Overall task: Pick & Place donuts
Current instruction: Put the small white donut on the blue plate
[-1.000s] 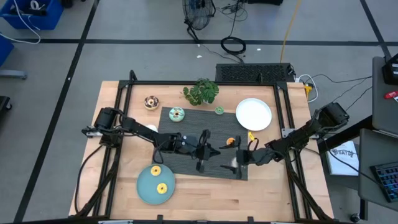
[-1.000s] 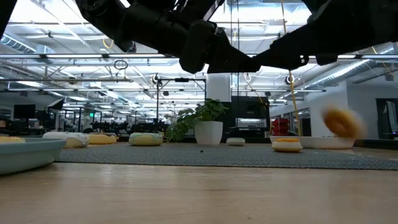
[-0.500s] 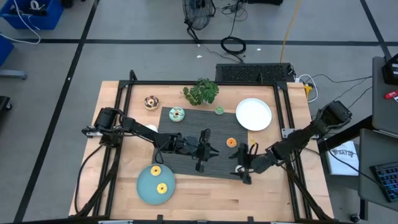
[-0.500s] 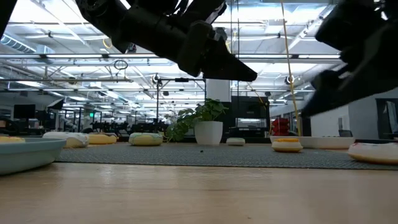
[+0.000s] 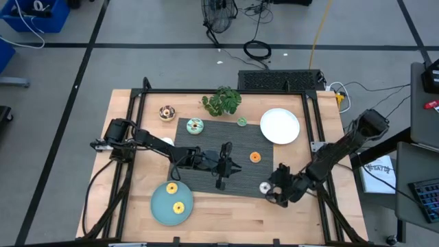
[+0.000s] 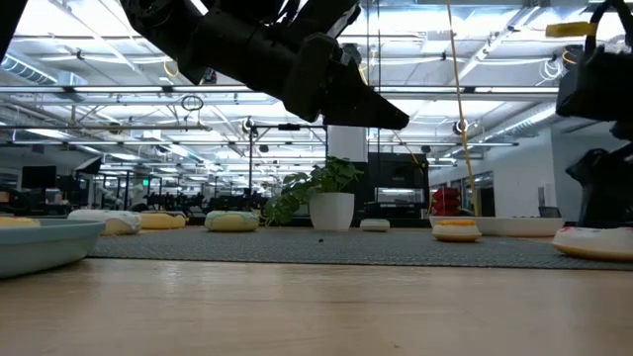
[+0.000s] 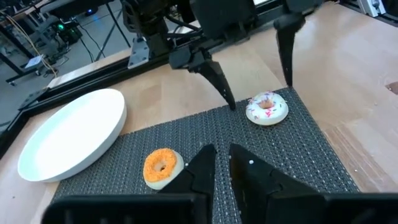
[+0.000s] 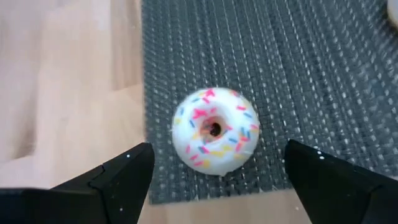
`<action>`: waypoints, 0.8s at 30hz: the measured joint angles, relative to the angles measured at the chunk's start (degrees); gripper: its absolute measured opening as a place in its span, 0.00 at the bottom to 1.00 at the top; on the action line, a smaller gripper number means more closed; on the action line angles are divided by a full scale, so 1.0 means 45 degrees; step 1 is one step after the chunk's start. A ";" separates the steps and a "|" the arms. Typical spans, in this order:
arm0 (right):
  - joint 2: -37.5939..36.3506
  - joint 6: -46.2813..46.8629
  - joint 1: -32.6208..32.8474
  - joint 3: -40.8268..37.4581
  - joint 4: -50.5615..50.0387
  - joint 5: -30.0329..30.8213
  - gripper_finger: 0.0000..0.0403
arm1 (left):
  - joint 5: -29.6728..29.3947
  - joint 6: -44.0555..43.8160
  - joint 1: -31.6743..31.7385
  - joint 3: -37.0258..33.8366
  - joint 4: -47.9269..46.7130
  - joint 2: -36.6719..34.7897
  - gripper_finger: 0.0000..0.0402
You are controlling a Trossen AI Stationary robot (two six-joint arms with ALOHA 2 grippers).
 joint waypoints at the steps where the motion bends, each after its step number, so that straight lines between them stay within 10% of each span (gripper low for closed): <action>1: 0.0246 0.0034 0.0000 0.0005 0.0027 0.0073 0.84 | -0.0002 0.0012 0.0000 0.0000 0.0008 0.0000 0.12; 24: 0.2281 -0.0064 -0.0102 0.0007 0.1877 0.1568 0.84 | -0.0007 -0.0055 0.0000 0.0000 0.0002 0.0000 0.11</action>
